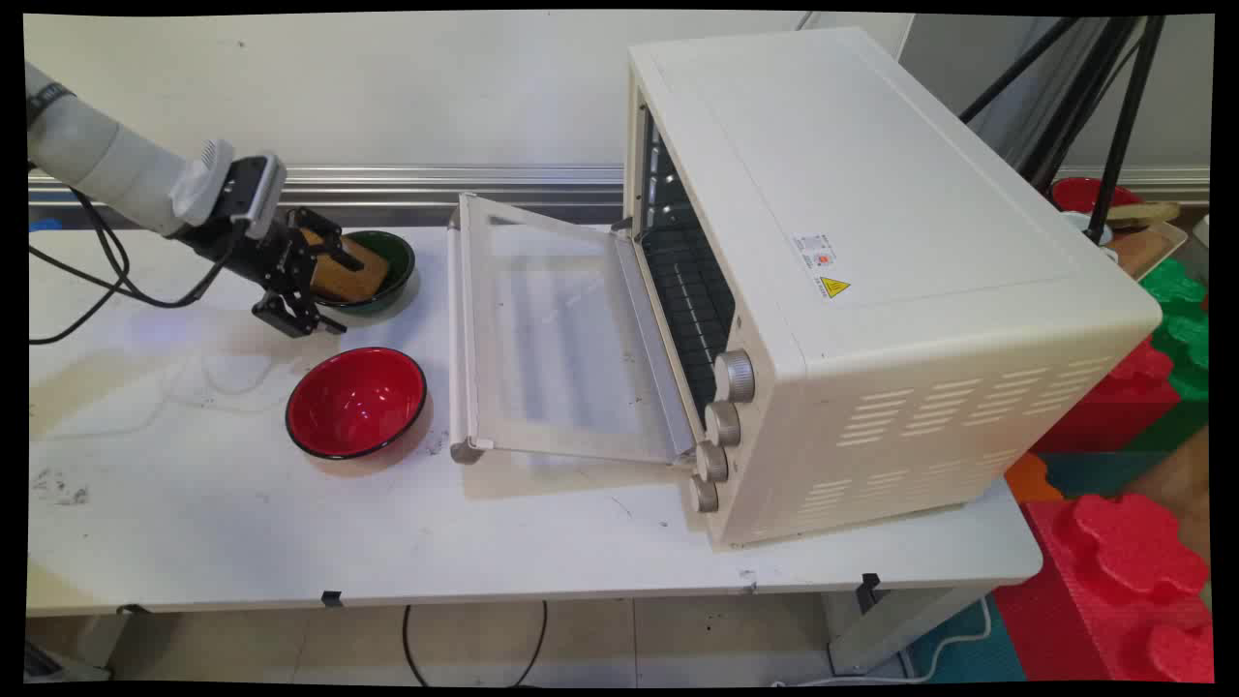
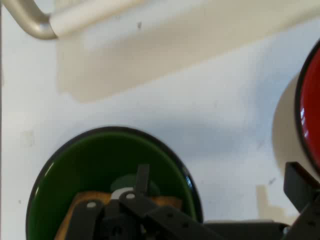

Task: Close the oven

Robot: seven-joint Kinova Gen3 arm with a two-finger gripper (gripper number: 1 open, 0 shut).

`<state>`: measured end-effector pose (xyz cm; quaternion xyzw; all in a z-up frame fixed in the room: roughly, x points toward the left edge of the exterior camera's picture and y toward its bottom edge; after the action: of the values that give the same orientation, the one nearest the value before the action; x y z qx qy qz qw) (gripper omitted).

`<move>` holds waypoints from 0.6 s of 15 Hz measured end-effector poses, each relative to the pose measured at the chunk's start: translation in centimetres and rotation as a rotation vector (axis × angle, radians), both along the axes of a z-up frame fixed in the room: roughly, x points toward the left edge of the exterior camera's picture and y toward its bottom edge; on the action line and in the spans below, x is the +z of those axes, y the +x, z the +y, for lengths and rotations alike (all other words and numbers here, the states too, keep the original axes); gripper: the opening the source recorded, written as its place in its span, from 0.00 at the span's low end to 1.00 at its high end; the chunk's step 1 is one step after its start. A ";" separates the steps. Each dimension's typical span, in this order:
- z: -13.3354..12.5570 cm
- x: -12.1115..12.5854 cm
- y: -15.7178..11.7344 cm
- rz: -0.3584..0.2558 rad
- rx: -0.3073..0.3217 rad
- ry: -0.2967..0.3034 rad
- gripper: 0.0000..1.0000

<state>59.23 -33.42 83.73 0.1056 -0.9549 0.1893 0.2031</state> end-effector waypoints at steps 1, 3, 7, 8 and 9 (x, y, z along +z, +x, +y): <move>0.1 0.5 -0.3 0.024 0.012 0.007 1.00; 0.3 1.2 -0.8 0.068 0.036 0.019 1.00; 0.0 1.9 -2.2 0.154 0.080 0.045 1.00; -0.1 1.9 -2.6 0.173 0.089 0.051 1.00; -0.2 2.0 -2.9 0.190 0.098 0.057 1.00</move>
<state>56.36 -33.62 85.70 0.1751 -0.9301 0.1611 0.2800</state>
